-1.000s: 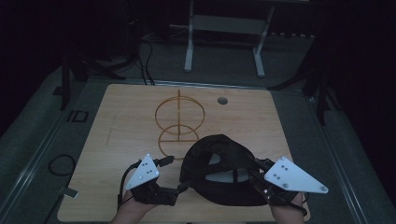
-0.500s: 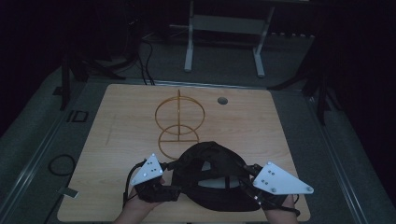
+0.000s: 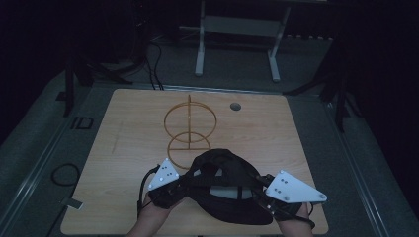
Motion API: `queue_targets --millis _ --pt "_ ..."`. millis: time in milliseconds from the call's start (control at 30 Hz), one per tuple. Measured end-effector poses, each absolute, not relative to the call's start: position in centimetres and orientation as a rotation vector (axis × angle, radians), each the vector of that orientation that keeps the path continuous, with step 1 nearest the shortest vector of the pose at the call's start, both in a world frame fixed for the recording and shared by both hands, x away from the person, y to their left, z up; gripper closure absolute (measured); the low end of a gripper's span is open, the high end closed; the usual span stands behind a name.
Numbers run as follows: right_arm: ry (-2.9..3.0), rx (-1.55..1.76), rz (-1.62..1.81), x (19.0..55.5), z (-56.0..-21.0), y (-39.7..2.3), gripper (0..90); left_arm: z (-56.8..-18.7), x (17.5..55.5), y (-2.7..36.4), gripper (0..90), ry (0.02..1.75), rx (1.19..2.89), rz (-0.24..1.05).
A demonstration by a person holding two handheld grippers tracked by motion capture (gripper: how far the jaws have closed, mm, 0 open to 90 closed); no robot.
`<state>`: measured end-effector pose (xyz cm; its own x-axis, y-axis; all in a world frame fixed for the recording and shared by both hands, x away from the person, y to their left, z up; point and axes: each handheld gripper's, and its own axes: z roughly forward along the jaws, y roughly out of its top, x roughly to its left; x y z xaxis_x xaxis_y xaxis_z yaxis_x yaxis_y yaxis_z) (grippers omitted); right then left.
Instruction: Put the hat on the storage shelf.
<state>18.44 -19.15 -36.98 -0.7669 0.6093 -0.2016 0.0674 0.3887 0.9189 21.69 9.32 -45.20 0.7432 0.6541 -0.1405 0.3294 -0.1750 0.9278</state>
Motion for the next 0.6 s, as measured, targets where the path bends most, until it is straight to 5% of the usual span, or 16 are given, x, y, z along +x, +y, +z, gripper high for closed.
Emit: queue_targets --millis 600 --pt "2.114 0.732 1.393 18.1 -38.9 -20.6 84.4 -43.8 21.1 9.3 88.9 0.738 1.747 0.387"
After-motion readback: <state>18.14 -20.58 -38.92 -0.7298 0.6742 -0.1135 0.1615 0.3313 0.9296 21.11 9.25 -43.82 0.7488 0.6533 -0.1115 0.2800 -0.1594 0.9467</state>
